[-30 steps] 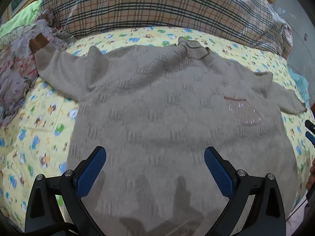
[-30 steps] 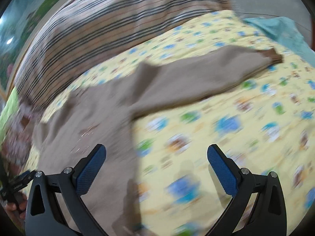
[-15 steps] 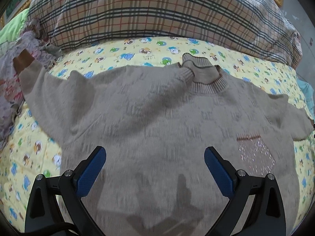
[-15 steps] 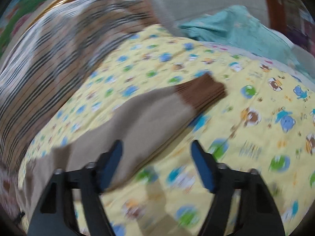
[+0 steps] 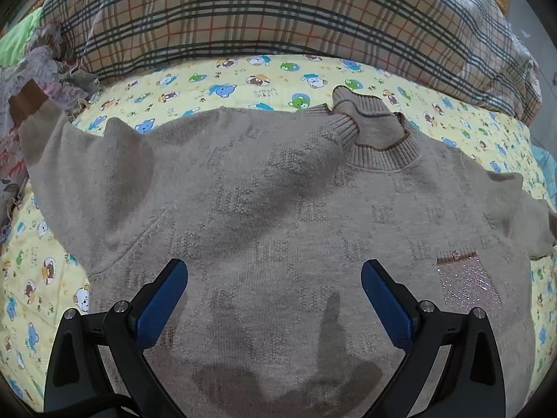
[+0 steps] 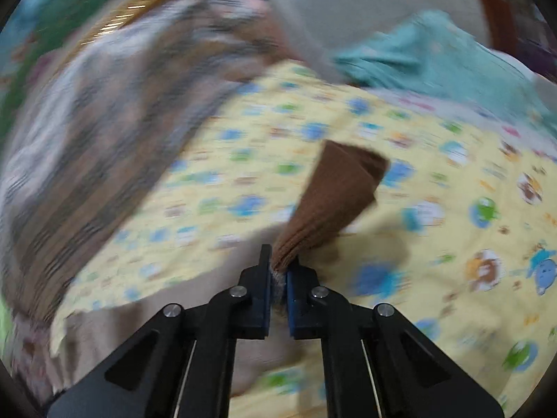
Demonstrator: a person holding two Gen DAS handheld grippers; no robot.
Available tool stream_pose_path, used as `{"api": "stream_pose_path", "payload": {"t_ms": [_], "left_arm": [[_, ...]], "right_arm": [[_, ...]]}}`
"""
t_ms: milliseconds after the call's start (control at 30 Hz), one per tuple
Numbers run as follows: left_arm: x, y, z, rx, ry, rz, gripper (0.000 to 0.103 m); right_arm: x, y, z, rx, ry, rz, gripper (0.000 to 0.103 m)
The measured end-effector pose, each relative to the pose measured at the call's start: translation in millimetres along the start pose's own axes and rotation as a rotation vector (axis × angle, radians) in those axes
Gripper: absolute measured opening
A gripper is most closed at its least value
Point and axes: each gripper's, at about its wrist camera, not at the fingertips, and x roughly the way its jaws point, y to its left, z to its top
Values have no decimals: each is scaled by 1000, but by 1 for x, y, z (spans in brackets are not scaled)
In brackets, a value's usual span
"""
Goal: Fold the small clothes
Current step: 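Grasp the brown cuff of the sweater sleeve with the right gripper, then carry the cuff across the body with the right gripper while the left gripper grasps it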
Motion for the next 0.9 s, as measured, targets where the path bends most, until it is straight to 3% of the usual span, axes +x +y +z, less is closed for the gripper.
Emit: {"api": "stream_pose_path", "payload": {"t_ms": [200,300,433,600,700,767,800,833,900], "left_arm": [[-13,15,-6,-10,-16,-26,100],[-19,28,-13,-35,-19,-54,100],[-27,44,-23,-56,-25,-92,100],[-31,72,-34,-112,-23,-178,100],[-29,85,-39,-146,-21,-217,100],[-26,91,-40,-163,-13,-231,100],[-24,93,-41,-172,-7,-242,100],[-23,94,-40,-178,-3,-256,100],[-20,92,-37,-180,-1,-273,100]], "right_arm": [[-19,121,-35,-172,47,291,7],[-11,188,-65,-220,138,467,7],[14,271,-111,-263,284,639,7],[52,349,-167,-313,461,757,7],[73,380,-204,-357,588,786,9],[79,388,-220,-355,637,784,13],[84,389,-226,-351,662,772,20],[88,389,-231,-343,684,772,37],[84,386,-234,-319,675,786,56]]}}
